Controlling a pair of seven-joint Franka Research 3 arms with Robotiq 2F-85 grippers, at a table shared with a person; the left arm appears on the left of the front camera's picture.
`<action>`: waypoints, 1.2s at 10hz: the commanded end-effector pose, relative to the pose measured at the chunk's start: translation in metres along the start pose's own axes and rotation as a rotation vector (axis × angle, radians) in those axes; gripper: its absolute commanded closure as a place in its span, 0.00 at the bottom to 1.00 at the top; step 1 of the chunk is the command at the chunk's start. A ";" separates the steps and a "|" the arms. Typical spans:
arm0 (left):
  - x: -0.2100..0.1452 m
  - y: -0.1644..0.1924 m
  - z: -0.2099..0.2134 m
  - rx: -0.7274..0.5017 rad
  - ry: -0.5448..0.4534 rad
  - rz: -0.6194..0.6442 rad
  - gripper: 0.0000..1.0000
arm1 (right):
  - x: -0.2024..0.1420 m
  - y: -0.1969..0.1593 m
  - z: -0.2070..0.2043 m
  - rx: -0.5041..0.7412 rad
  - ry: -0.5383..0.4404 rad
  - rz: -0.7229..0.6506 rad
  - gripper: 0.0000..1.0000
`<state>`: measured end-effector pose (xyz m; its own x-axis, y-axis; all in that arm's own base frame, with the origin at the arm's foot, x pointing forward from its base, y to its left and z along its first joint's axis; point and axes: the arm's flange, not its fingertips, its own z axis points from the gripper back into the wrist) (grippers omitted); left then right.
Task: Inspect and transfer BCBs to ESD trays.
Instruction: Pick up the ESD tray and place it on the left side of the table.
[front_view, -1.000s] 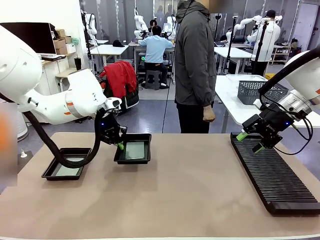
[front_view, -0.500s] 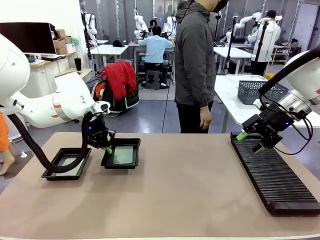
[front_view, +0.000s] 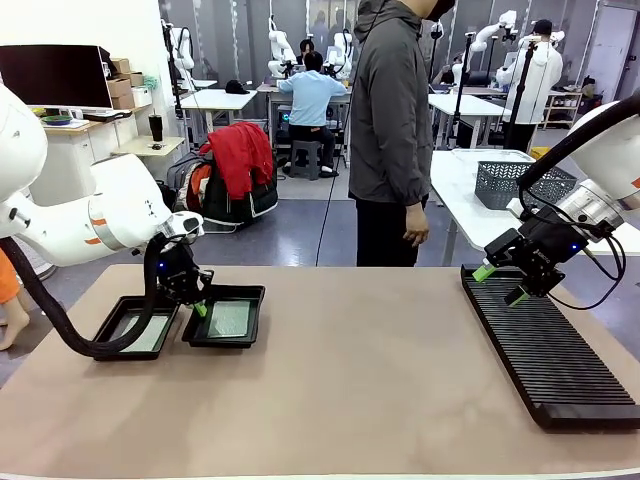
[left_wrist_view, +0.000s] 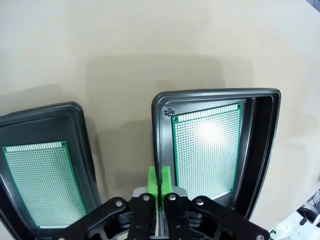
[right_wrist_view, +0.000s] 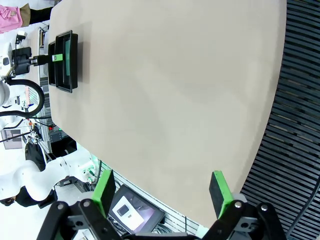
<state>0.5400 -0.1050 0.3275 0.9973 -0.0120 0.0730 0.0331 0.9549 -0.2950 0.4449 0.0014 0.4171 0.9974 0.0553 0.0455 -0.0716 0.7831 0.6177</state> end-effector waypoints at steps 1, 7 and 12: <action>-0.009 0.011 0.000 -0.018 -0.022 -0.010 1.00 | 0.001 0.002 0.000 -0.015 -0.009 -0.019 0.00; -0.006 0.010 -0.009 0.011 -0.003 0.016 1.00 | 0.001 0.002 0.000 -0.015 -0.009 -0.019 0.00; -0.007 0.010 -0.010 0.012 0.000 0.017 0.97 | 0.001 0.002 0.000 -0.015 -0.009 -0.019 0.00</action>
<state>0.5340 -0.0980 0.3143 0.9977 0.0038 0.0680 0.0157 0.9585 -0.2848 0.4449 0.0014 0.4171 0.9974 0.0553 0.0455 -0.0716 0.7831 0.6177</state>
